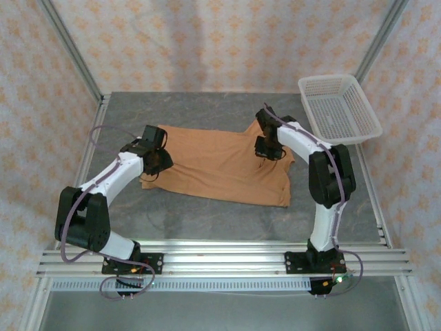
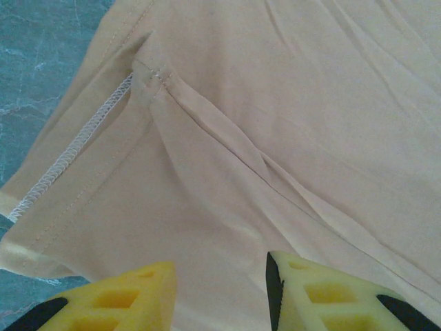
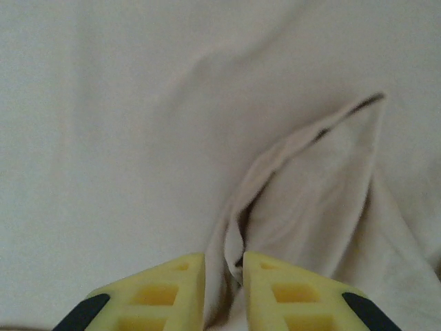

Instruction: Fold the inside-out t-shirt

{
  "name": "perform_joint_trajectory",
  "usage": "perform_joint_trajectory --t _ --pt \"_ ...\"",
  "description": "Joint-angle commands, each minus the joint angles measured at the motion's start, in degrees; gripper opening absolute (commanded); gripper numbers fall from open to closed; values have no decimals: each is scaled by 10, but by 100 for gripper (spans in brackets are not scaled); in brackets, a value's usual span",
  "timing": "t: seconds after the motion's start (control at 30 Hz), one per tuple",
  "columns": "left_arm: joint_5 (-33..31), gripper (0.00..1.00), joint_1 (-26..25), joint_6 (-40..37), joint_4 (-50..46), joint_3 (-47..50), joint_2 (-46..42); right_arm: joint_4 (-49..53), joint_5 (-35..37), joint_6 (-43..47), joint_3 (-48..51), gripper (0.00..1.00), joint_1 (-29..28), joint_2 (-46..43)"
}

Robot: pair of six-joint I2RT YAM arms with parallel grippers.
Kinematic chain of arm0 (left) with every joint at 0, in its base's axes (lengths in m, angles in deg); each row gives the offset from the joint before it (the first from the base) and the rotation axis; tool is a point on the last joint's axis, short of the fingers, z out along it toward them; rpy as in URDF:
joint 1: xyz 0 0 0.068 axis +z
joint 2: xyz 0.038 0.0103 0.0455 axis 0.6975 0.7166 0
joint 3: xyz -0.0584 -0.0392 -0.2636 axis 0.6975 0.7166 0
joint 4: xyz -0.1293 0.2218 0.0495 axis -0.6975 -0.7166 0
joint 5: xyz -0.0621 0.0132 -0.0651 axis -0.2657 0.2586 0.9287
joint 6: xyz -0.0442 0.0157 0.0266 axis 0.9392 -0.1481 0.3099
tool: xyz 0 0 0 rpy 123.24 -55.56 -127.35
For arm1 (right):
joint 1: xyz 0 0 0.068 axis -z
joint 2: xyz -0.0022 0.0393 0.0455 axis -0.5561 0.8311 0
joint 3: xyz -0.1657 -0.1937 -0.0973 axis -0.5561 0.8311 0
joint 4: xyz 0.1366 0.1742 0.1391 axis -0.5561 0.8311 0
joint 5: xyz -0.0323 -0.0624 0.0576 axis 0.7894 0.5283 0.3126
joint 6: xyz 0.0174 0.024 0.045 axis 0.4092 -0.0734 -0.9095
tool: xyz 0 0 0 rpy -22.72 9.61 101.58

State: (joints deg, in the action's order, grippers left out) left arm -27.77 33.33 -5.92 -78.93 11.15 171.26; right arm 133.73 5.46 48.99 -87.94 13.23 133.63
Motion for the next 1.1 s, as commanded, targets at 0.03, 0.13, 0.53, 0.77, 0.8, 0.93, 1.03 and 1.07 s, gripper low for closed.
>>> perform_joint_trajectory --t 0.03,0.13,0.53,0.77,0.8,0.93,1.03,1.07 --pt "-10 39 -3 10 10 3 9 -2 14 17 -28 22 -2 28" --pt "-12 38 -4 9 8 1 10 1 17 19 -25 25 -2 33" --pt "-9 37 -3 10 10 2 11 -12 22 23 -12 37 -3 48" --pt "-8 34 -4 10 10 4 11 -23 7 13 -16 19 -3 60" --pt "-9 34 -4 10 10 3 12 -20 7 13 -17 11 -4 59" --pt "-10 33 -4 10 10 6 12 20 19 12 -35 5 -7 48" --pt "-9 32 -4 10 12 5 14 75 15 10 -70 0 -8 40" --pt "-8 32 -4 10 12 5 15 94 9 10 -83 0 -9 36"
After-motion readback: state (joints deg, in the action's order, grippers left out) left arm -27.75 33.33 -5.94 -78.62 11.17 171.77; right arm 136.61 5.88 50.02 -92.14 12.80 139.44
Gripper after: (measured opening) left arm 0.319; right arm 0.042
